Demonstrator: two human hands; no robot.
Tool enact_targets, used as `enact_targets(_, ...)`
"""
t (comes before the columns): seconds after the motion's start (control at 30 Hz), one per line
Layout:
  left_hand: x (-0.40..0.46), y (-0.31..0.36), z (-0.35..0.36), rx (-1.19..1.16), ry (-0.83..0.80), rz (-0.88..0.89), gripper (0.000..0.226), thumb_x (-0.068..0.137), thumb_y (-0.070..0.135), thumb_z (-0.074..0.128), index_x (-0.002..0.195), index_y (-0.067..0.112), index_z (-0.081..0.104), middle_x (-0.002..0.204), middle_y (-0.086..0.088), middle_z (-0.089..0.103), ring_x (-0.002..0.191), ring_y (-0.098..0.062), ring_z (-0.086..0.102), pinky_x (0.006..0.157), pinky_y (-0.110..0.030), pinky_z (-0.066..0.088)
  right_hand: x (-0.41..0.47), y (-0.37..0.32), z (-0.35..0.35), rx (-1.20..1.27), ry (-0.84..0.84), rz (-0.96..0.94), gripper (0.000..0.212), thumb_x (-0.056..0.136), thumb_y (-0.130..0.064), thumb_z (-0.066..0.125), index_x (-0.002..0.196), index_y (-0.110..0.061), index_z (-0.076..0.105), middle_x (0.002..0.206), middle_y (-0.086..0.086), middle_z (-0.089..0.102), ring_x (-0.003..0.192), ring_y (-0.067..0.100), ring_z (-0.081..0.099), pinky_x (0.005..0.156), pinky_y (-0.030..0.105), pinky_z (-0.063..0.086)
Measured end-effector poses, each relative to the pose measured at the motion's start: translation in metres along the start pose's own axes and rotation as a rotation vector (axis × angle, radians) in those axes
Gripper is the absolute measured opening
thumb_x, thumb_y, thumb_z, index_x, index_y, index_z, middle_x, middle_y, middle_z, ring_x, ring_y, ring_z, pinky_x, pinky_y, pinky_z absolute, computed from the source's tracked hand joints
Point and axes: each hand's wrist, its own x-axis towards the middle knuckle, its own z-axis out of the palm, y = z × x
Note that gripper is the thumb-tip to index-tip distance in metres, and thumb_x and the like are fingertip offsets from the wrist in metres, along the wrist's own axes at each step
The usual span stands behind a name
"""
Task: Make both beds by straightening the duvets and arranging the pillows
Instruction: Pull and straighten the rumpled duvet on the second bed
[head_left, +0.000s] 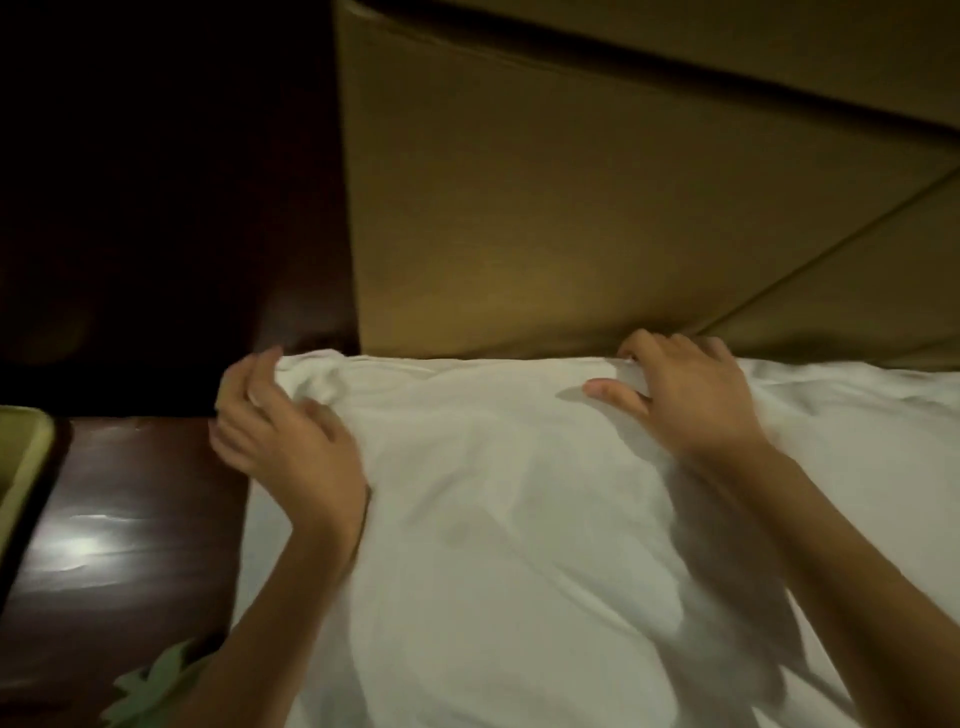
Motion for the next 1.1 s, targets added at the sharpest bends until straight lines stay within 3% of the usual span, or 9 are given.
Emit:
enact_targets(0.13,-0.028,0.075,0.013,-0.268,-0.319,0.513,0.035,0.087,0.003,0.039,0.115,0.008,0.06,0.122,-0.015,0.054,0.112,-0.032,0.048,0.1,-0.038,0.032,-0.011,0.036,-0.025,-0.015,-0.059,0.06,0.076,0.076,-0.081,0.034,0.091,-0.012,0.061,0.075,0.005,0.067,0.074,0.029,0.062,0.066,0.029,0.026)
enact_targets(0.27,-0.059,0.139,0.049,-0.303,-0.625,0.675,0.042,0.094,0.026,0.027,0.117,0.017,0.062,0.116,-0.002,0.06,0.105,-0.02,0.051,0.09,-0.031,0.037,-0.028,0.069,-0.037,0.051,-0.129,0.142,0.075,0.065,-0.078,0.024,0.099,-0.02,0.056,0.084,-0.002,0.065,0.084,0.02,0.06,0.064,0.028,0.025)
enact_targets(0.37,-0.08,0.161,0.072,-0.168,-0.623,0.803,0.043,0.095,0.031,0.027,0.105,0.02,0.068,0.099,0.001,0.065,0.088,-0.022,0.06,0.076,-0.036,0.044,-0.038,0.093,-0.039,0.036,-0.15,0.225,0.075,0.062,-0.081,0.019,0.092,-0.023,0.057,0.079,-0.005,0.063,0.082,0.018,0.06,0.064,0.028,0.027)
enact_targets(0.53,-0.09,0.173,0.082,-0.063,-0.476,0.861,0.042,0.096,0.036,0.029,0.083,0.016,0.064,0.076,-0.002,0.057,0.069,-0.023,0.049,0.065,-0.037,0.037,-0.049,0.099,-0.028,-0.011,-0.097,0.33,0.074,0.068,-0.089,0.021,0.064,-0.02,0.046,0.059,-0.003,0.054,0.07,0.023,0.06,0.055,0.03,0.024)
enact_targets(0.67,-0.08,0.181,0.081,-0.117,-0.354,0.807,0.044,0.1,0.038,0.024,0.08,0.012,0.051,0.077,-0.009,0.049,0.068,-0.026,0.044,0.066,-0.038,0.034,-0.02,0.111,-0.027,-0.122,0.244,0.287,0.06,0.082,-0.072,0.036,0.06,-0.017,0.044,0.047,0.002,0.045,0.043,0.023,0.044,0.048,0.024,0.015)
enact_targets(0.73,-0.082,0.179,0.084,0.011,-0.264,0.841,0.043,0.103,0.036,0.019,0.082,0.011,0.048,0.076,-0.012,0.047,0.067,-0.027,0.042,0.062,-0.038,0.035,-0.013,0.113,-0.014,-0.124,0.312,0.246,0.054,0.082,-0.064,0.042,0.055,-0.017,0.044,0.044,-0.002,0.038,0.038,0.018,0.034,0.047,0.02,0.009)
enact_targets(0.9,-0.099,0.178,0.1,0.278,-0.332,0.81,0.032,0.101,0.027,0.032,0.083,0.008,0.05,0.078,-0.016,0.049,0.066,-0.03,0.044,0.061,-0.037,0.039,-0.027,0.128,0.027,-0.05,0.272,0.156,0.051,0.084,-0.059,0.046,0.058,-0.016,0.051,0.047,0.0,0.051,0.044,0.019,0.047,0.054,0.025,0.025)
enact_targets(1.03,-0.115,0.197,0.091,0.217,-0.433,0.768,0.027,0.098,0.016,0.039,0.09,0.005,0.063,0.085,-0.018,0.058,0.075,-0.035,0.052,0.074,-0.046,0.047,-0.052,0.175,0.01,-0.023,0.153,0.157,0.054,0.083,-0.066,0.04,0.068,-0.016,0.052,0.055,0.0,0.056,0.055,0.023,0.054,0.061,0.028,0.027)
enact_targets(1.1,-0.129,0.22,0.089,0.156,-0.524,0.767,0.039,0.096,0.027,0.031,0.1,0.01,0.066,0.089,-0.012,0.063,0.082,-0.032,0.057,0.083,-0.046,0.046,-0.069,0.204,-0.002,-0.016,0.084,0.241,0.058,0.078,-0.072,0.037,0.072,-0.017,0.054,0.062,0.0,0.061,0.063,0.024,0.059,0.066,0.03,0.032)
